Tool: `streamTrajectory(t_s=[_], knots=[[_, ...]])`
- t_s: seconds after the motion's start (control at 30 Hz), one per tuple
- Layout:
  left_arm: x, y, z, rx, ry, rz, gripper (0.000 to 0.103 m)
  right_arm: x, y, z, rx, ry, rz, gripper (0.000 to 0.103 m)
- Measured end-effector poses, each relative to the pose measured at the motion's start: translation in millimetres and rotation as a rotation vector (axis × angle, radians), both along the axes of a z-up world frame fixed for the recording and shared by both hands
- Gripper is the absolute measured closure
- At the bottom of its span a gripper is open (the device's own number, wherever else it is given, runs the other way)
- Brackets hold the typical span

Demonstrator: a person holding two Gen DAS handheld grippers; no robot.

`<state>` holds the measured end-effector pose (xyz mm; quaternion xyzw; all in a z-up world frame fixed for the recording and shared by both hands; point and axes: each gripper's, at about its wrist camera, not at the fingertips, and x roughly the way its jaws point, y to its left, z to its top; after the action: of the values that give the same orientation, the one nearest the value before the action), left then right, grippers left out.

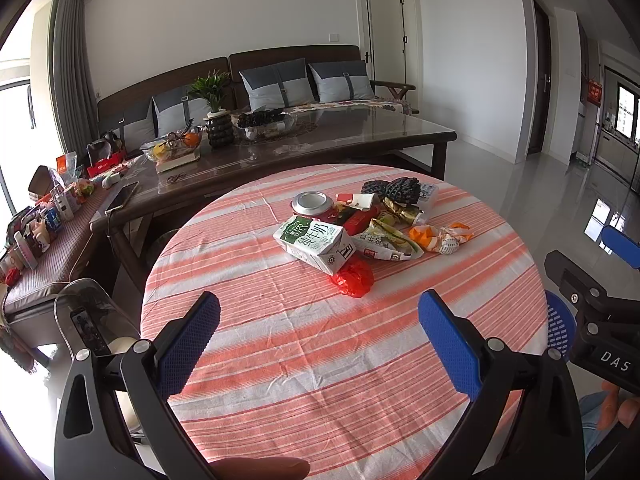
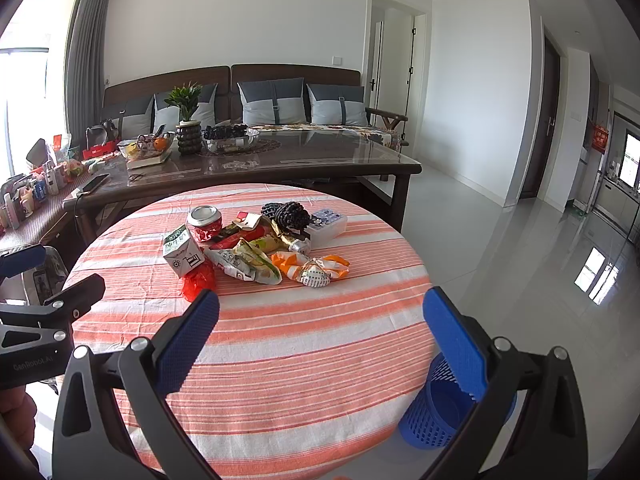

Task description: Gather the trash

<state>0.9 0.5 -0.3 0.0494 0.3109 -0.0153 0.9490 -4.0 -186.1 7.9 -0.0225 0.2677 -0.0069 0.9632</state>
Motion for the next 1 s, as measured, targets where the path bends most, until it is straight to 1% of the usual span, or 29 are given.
streamTrajectory(t_s=[1.0], knots=[[-0.5,0.2,0.1,0.000,-0.003,-0.001,0.005,-1.2,-0.8,2.0,-0.001,-0.008,0.000,0.005]])
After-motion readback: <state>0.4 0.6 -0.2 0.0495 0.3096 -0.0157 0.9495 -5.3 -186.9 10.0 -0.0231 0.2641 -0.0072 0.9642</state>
